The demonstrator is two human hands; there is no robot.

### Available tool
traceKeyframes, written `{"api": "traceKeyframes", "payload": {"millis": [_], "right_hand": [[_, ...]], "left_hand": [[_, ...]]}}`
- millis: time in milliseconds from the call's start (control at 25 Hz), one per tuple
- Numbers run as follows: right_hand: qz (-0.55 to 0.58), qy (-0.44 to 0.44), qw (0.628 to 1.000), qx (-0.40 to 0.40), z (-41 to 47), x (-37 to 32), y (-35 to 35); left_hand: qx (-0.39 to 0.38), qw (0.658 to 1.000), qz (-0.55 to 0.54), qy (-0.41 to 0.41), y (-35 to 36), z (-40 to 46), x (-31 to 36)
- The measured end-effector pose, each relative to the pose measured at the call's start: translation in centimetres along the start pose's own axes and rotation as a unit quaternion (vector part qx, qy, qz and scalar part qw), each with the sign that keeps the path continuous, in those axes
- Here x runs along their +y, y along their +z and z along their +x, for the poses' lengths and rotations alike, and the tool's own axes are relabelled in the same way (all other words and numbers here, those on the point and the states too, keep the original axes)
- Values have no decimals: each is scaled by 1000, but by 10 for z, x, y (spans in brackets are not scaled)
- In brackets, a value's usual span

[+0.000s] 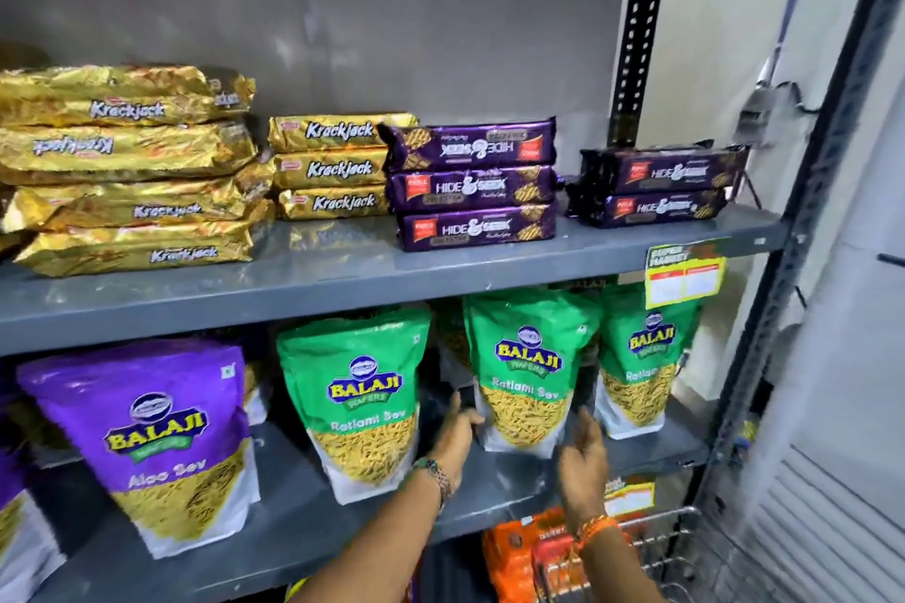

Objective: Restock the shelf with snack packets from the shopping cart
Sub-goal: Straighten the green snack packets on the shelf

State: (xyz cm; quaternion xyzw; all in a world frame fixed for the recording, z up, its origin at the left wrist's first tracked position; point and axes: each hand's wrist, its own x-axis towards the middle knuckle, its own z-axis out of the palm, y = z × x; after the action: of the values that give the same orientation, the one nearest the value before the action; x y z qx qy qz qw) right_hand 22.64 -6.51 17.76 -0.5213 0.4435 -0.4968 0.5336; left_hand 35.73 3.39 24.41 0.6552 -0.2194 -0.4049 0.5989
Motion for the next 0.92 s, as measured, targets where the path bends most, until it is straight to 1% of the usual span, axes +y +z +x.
{"api": "traceKeyframes", "payload": {"millis": [80, 120, 200, 280, 400, 560, 680, 920], "right_hand": [[-13, -17, 998, -58, 12, -3, 3], [-21, -20, 997, -74, 19, -4, 4], [-40, -30, 993, -104, 31, 3, 2], [-48, -45, 988, -139, 43, 11, -1], [-34, -30, 982, -183, 60, 21, -2], [-12, 8, 983, -183, 51, 4, -2], [-18, 33, 983, -182, 47, -4, -5], [-26, 38, 981, -188, 43, -17, -5]], "left_hand": [[-28, 999, -6, 21, 8, 20, -4], [-41, 999, -5, 26, 10, 31, -11], [-39, 999, 10, 24, 10, 41, -36], [-21, 999, 27, 32, 6, 26, -44], [-28, 998, 32, 54, 7, 3, -39], [-39, 997, 50, 42, 8, -4, -35], [-46, 996, 65, 37, 10, -7, -34], [-59, 992, 98, 48, 11, -14, -33]]}}
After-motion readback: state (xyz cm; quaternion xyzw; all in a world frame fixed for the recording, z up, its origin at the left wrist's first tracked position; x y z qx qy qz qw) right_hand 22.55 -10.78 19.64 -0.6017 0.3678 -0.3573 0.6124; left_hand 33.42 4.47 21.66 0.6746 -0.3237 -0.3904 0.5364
